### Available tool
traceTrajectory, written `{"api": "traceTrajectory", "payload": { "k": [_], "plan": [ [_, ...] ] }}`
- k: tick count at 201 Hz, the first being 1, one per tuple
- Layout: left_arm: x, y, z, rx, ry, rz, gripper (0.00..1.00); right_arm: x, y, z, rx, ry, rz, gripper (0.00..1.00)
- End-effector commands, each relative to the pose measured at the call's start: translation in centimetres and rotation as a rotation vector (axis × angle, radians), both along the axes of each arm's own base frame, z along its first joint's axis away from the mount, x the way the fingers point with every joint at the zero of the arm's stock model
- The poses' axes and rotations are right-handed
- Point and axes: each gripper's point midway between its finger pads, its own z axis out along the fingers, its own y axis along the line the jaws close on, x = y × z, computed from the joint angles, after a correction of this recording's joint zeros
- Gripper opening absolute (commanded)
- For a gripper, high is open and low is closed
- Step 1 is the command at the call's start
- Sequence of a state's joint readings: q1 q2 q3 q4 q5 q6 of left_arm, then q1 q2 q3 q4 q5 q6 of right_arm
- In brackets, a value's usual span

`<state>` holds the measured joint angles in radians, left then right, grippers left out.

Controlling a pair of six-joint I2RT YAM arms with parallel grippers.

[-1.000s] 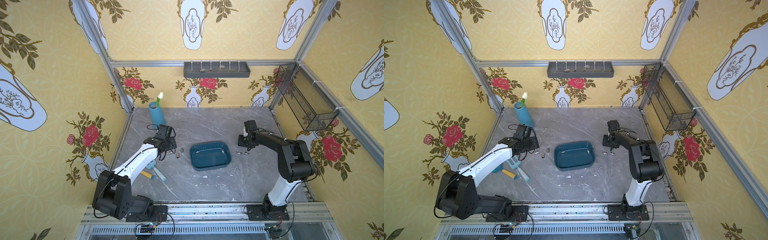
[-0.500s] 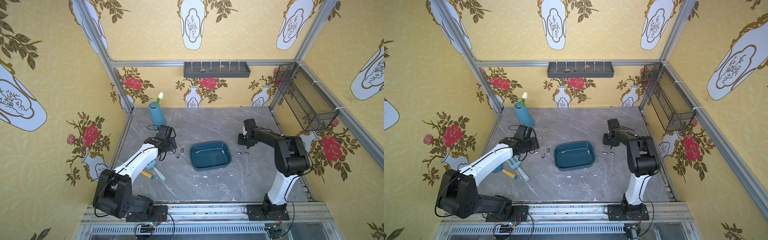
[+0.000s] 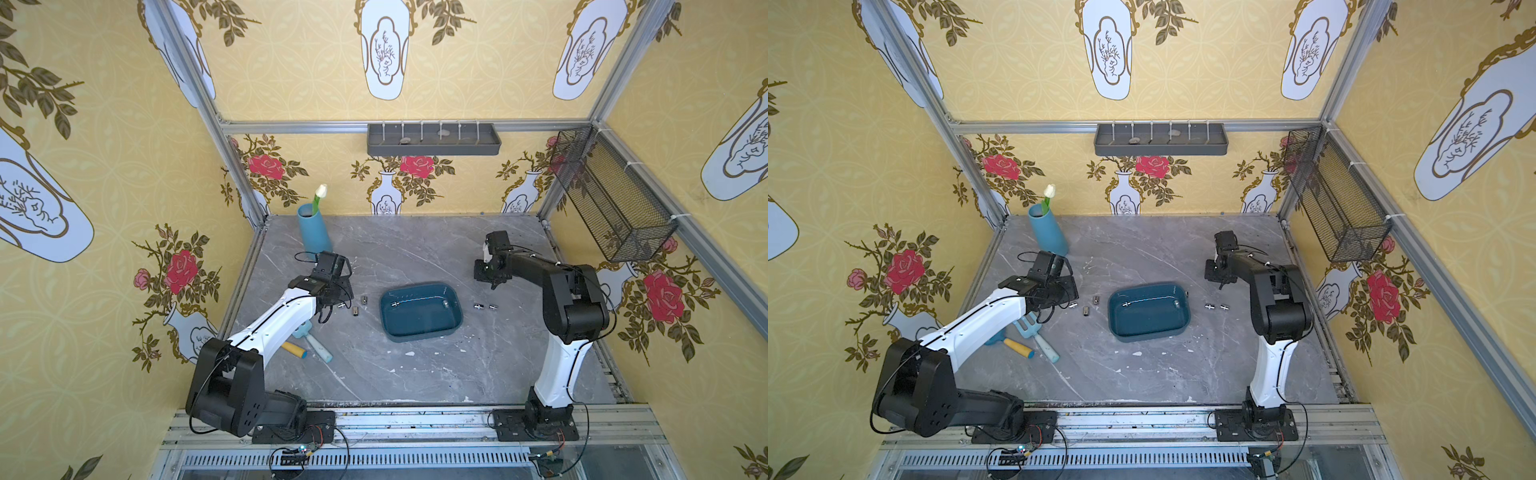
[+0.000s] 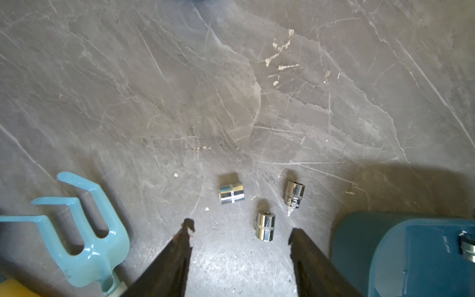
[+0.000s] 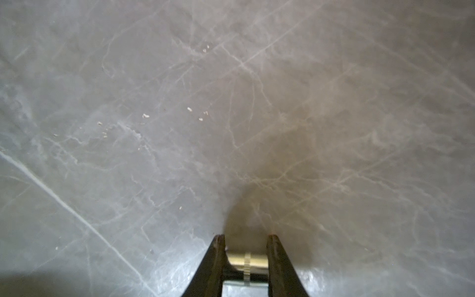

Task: Take out the socket from the storage box
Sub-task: Place the socket head at the center of the board.

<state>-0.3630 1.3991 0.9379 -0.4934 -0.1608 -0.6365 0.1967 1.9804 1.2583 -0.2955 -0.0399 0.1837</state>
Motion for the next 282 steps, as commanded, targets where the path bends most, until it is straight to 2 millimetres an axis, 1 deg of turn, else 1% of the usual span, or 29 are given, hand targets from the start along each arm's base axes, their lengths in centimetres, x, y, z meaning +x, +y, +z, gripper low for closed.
{"api": "traceTrajectory", "payload": {
  "k": [1,34,54,79,115,141,181,211,282],
  "plan": [
    [0.2,0.0,0.0,-0.001,-0.009,-0.001,0.66,-0.3,0.0,-0.6,-0.004,0.023,0.014,0.24],
    [0.2,0.0,0.1,0.003,-0.011,-0.005,0.66,-0.2,0.1,0.0,0.004,0.021,0.016,0.23],
    [0.2,0.0,0.1,0.004,-0.010,-0.005,0.66,-0.8,0.2,0.6,0.012,0.023,0.020,0.23],
    [0.3,0.0,0.2,0.004,-0.013,-0.004,0.66,-2.6,0.7,1.5,0.046,0.037,0.032,0.23],
    [0.4,-0.2,0.1,-0.003,-0.009,-0.010,0.66,-5.7,2.3,2.8,0.085,0.037,0.098,0.23],
    [0.4,-0.3,0.1,-0.010,-0.011,-0.011,0.66,-7.8,3.1,2.7,0.077,0.063,0.157,0.23],
    [0.3,-0.4,0.0,-0.013,-0.009,-0.013,0.66,-9.9,4.7,2.4,0.058,0.087,0.248,0.23],
    [0.3,-0.5,0.0,-0.017,-0.006,-0.018,0.66,-10.5,5.5,2.2,0.033,0.071,0.318,0.24],
    [0.6,-0.6,0.0,-0.014,-0.005,-0.027,0.66,-11.0,5.6,1.1,-0.026,0.086,0.370,0.26]
  ]
}}
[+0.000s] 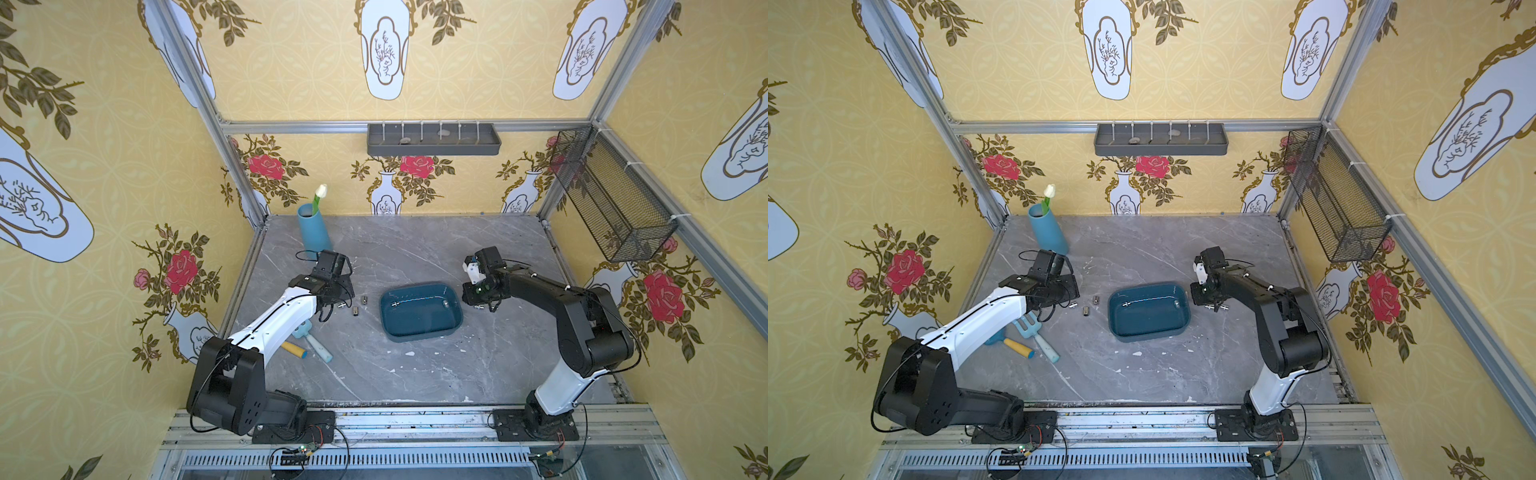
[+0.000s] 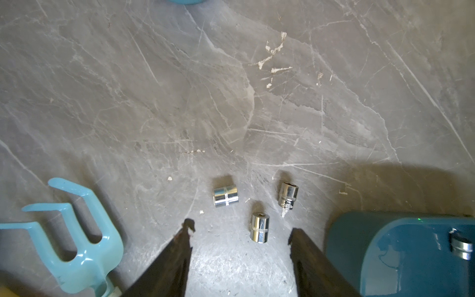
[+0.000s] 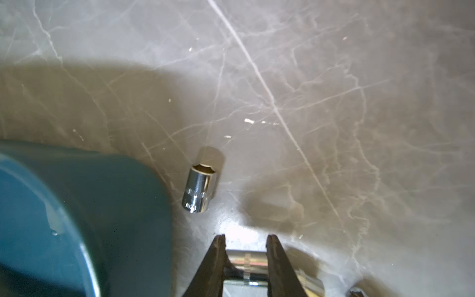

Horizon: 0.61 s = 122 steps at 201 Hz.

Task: Take out the socket from the storage box
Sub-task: Place the socket head at the center of the board.

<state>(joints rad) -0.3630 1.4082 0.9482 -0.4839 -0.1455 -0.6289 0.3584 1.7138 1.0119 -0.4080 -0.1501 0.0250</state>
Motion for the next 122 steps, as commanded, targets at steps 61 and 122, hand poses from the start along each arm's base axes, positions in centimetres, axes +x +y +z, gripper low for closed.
{"api": "traceTrajectory", "payload": {
  "k": [61,122],
  "plan": [
    [0.01,-0.19,-0.44,-0.004,0.008,-0.012,0.66,-0.20,-0.16,-1.16,-0.072,-0.011,0.028,0.31],
    [-0.01,-0.21,-0.60,-0.006,0.011,-0.009,0.66,0.20,-0.20,-0.90,-0.080,-0.023,0.015,0.43]
  ]
}}
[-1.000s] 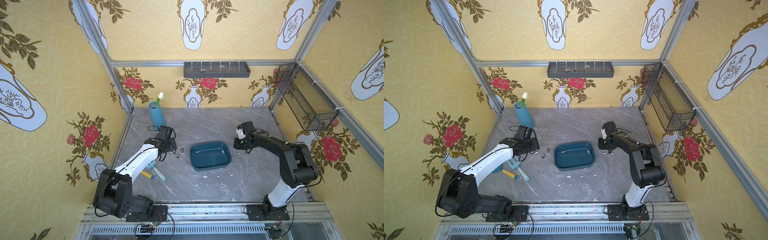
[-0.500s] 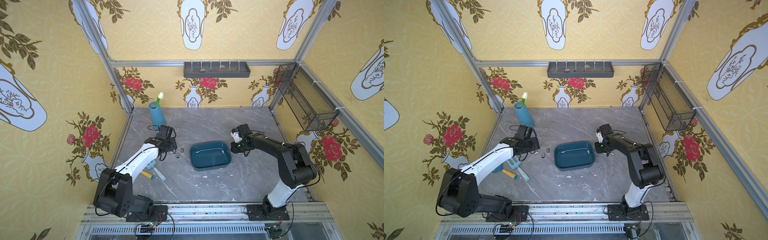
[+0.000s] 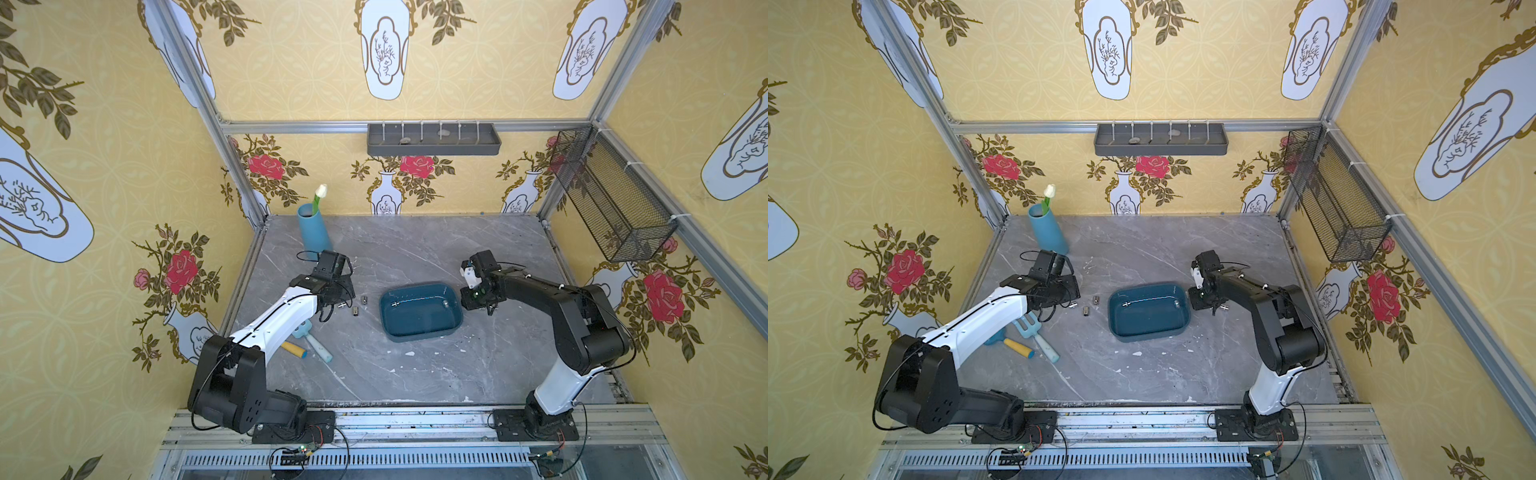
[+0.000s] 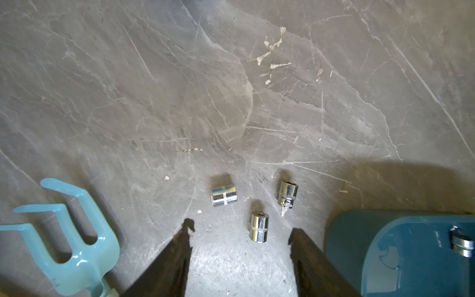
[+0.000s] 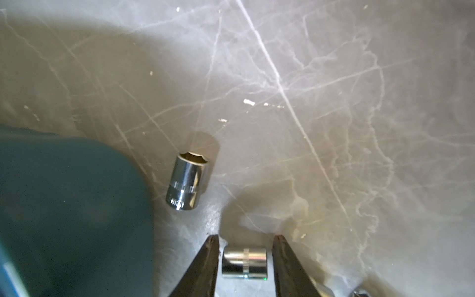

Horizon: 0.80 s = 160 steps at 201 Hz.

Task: Take out the socket from the storage box
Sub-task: Place the socket head at the center of the board, then adjust the socket head at the center of the board.

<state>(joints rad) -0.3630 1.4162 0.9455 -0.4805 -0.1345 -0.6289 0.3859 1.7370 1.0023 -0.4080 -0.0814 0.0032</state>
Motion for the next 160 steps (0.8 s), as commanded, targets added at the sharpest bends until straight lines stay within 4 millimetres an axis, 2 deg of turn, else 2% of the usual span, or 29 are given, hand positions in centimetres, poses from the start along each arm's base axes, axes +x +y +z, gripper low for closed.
{"api": "traceTrajectory", "payload": {
  "k": [1,88,160],
  "plan": [
    [0.0,0.0,-0.3,0.000,0.001,-0.004,0.66,0.7,0.1,0.3,-0.002,-0.026,-0.008,0.43],
    [0.0,-0.1,-0.3,-0.004,0.003,-0.005,0.66,1.2,0.6,2.1,0.036,-0.065,-0.009,0.44],
    [-0.2,-0.1,-0.5,-0.003,0.005,-0.005,0.66,2.2,1.2,1.2,0.044,-0.052,-0.006,0.43]
  ]
}}
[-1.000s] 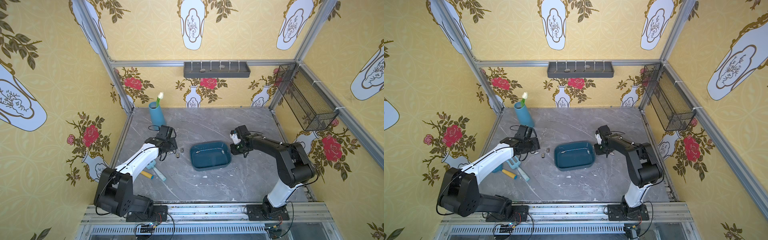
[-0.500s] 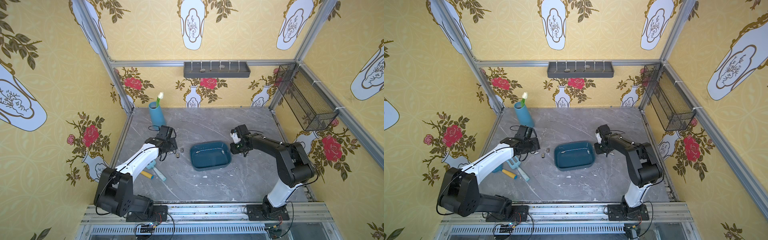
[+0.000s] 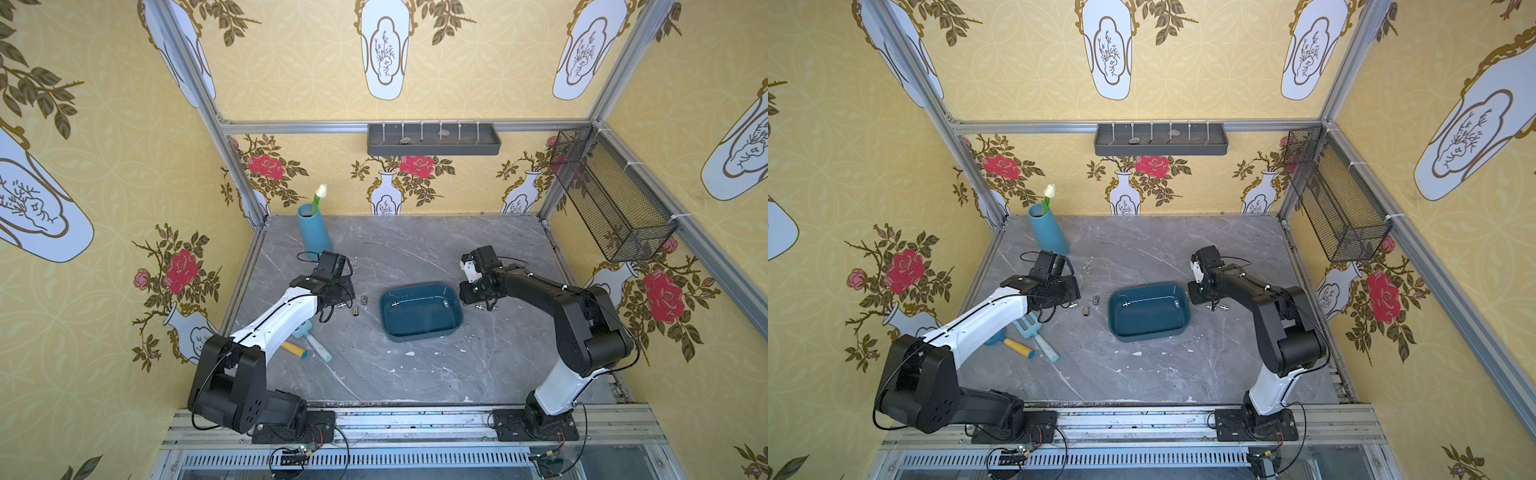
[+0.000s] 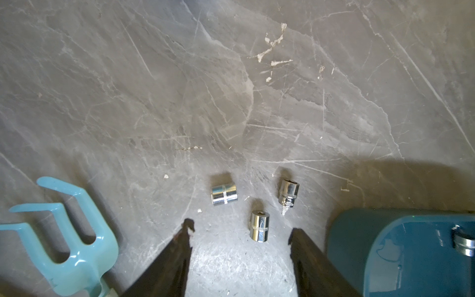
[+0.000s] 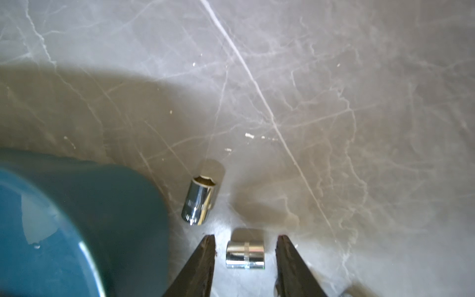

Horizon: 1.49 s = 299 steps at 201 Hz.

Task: Take out the socket from the storage box
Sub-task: Adjust the socket head at the center of the board.

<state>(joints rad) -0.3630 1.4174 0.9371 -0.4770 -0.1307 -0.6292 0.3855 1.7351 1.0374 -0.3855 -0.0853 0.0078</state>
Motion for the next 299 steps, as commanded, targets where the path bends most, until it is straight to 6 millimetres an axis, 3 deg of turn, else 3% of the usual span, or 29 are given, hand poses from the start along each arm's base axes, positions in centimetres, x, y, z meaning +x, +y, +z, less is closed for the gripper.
{"api": "traceTrajectory", "payload": {
  "k": [1,45,112,176,220,299],
  "plan": [
    [0.0,-0.1,-0.2,-0.003,-0.002,-0.003,0.66,0.6,0.6,-0.2,0.018,0.000,-0.002,0.42],
    [0.0,0.0,-0.4,-0.003,0.003,-0.002,0.66,1.1,1.2,-0.8,0.032,0.015,0.014,0.31],
    [0.1,-0.1,-0.3,-0.004,0.002,-0.002,0.66,0.1,1.0,-1.3,0.027,0.035,0.030,0.24],
    [0.3,-0.4,-0.4,-0.014,0.007,-0.007,0.66,-1.3,0.4,-1.1,0.022,0.054,0.000,0.23],
    [0.4,-0.6,-0.4,-0.024,0.009,-0.010,0.66,-1.2,-0.1,-0.3,0.013,0.032,-0.042,0.23],
    [0.3,-0.6,-0.3,-0.025,0.007,-0.015,0.66,-2.5,-0.6,-1.2,-0.002,0.083,-0.074,0.22]
  ]
}}
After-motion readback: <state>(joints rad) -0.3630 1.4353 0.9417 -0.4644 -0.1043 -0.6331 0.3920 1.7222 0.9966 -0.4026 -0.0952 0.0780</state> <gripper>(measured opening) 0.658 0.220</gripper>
